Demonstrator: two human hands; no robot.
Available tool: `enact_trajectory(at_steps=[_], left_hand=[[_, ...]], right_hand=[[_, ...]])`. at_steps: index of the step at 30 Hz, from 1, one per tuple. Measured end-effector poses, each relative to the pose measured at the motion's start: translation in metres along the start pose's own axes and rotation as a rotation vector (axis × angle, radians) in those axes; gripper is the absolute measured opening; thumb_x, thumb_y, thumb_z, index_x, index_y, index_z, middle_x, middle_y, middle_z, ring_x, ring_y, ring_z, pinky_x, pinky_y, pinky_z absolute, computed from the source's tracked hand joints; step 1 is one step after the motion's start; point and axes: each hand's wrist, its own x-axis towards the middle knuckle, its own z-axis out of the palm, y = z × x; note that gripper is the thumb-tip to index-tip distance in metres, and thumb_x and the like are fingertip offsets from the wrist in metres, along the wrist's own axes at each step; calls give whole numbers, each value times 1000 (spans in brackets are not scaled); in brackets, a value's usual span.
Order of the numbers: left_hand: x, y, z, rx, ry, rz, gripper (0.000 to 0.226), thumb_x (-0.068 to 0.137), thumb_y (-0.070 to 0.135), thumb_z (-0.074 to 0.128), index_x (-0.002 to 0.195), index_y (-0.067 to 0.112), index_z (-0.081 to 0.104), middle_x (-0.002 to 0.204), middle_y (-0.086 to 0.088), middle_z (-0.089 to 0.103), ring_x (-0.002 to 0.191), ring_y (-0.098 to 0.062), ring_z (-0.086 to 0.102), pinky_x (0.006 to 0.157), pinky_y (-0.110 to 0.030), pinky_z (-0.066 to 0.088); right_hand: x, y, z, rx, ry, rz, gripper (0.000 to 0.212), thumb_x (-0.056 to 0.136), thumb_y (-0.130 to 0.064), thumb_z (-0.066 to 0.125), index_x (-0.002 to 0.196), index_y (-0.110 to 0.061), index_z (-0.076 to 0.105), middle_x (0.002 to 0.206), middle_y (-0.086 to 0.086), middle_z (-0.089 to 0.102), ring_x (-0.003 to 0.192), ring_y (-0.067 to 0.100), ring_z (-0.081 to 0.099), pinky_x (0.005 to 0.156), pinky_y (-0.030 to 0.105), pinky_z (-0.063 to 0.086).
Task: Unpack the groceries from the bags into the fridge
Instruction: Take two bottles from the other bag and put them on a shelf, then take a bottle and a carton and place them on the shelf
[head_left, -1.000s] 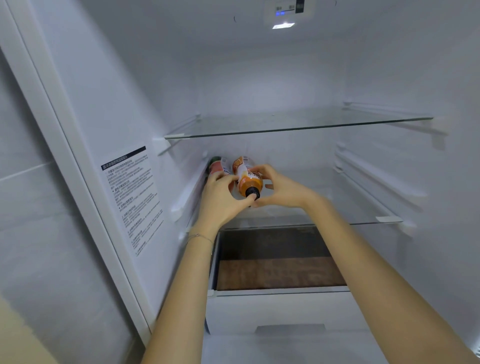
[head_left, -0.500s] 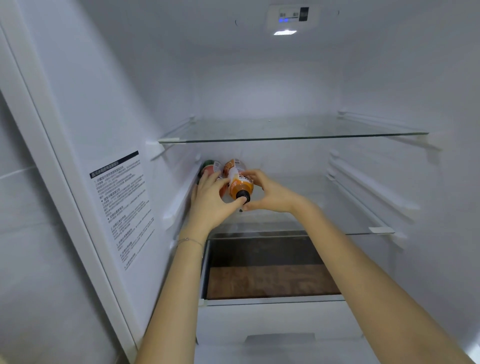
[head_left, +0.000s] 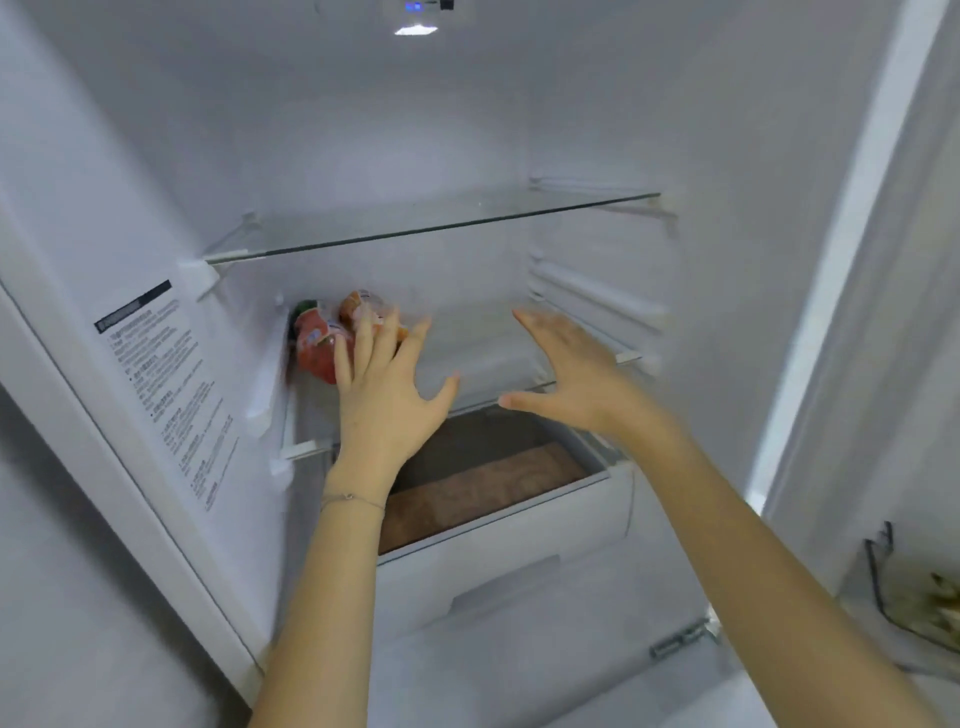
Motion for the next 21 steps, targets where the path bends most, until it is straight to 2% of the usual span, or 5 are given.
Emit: enact_trajectory(at_steps=[4, 9, 16, 21], left_hand=[[-14, 32, 5, -86, -19, 63, 67, 91, 58, 49, 149, 29, 35, 161, -2, 20, 150, -23, 0, 120, -47, -2], [-41, 94, 10, -237, -112, 176, 67, 92, 54, 50, 150, 29, 31, 162, -3, 17, 150, -22, -3, 120, -47, -5], [-83, 176, 0, -361, -159, 327, 72, 87, 60, 41, 151, 29, 30, 160, -1, 21, 150, -22, 5, 121, -49, 3], [-134, 265, -3, -517, -203, 408, 70, 85, 62, 38, 147, 27, 38, 154, -3, 36, 148, -26, 18, 119, -51, 12]], right_hand=[[-65, -7, -23, -37, 52, 79, 94, 80, -61, 63, 153, -36, 9, 161, -1, 15, 149, 22, 9, 118, 46, 19], [-138, -20, -53, -103, 103, 188, 84, 86, -55, 61, 153, -35, 13, 160, -4, 15, 147, 16, 11, 118, 36, 16], [-249, -5, -102, -241, 138, 319, 78, 89, -53, 56, 152, -38, 13, 160, -4, 17, 147, 18, 14, 117, 41, 22], [-345, 19, -142, -302, 190, 476, 73, 89, -48, 57, 151, -37, 19, 158, -3, 24, 144, 19, 21, 112, 41, 27]])
